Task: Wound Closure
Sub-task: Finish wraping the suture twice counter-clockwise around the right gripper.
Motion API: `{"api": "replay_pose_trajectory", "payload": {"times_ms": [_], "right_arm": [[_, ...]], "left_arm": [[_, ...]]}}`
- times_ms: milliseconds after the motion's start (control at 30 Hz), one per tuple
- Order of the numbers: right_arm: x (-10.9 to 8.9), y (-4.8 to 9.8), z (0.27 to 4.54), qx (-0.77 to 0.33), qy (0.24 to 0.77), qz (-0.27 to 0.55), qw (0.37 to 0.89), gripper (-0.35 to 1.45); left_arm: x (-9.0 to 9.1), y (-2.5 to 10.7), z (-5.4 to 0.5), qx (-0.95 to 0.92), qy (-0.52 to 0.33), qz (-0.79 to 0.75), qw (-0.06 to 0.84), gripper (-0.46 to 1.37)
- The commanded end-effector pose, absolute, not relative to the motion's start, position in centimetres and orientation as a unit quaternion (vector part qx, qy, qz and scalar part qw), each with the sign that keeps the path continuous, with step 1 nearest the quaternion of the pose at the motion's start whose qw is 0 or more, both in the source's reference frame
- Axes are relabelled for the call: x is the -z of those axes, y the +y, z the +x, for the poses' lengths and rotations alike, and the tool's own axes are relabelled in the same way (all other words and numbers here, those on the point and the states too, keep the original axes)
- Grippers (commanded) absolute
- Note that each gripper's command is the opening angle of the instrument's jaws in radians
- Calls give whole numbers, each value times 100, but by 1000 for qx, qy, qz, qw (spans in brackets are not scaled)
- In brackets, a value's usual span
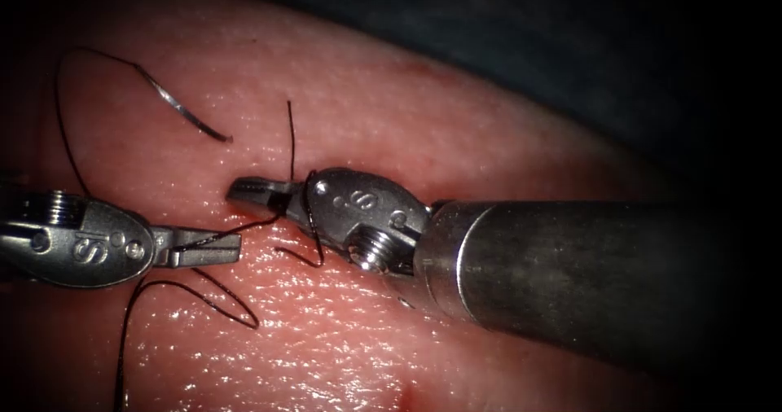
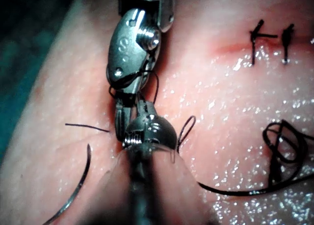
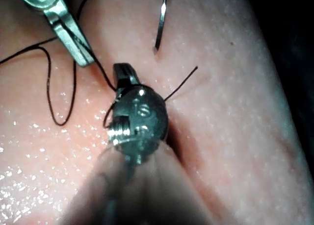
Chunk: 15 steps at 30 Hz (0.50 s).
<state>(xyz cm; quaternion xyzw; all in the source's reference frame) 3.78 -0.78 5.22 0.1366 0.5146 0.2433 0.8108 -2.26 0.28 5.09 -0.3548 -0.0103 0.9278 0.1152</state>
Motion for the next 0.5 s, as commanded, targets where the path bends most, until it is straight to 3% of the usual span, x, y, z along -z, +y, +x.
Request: {"api": "replay_pose_trajectory", "payload": {"times_ms": [33,500], "right_arm": [[-522,-80,378,-226,527,152,805,-35],[-531,-116,382,-122,575,230,775,-35]], "left_arm": [[-509,30,-227,-929,-14,-353,107,-35],[-512,47,-235,-936,-15,-340,86,-35]]}}
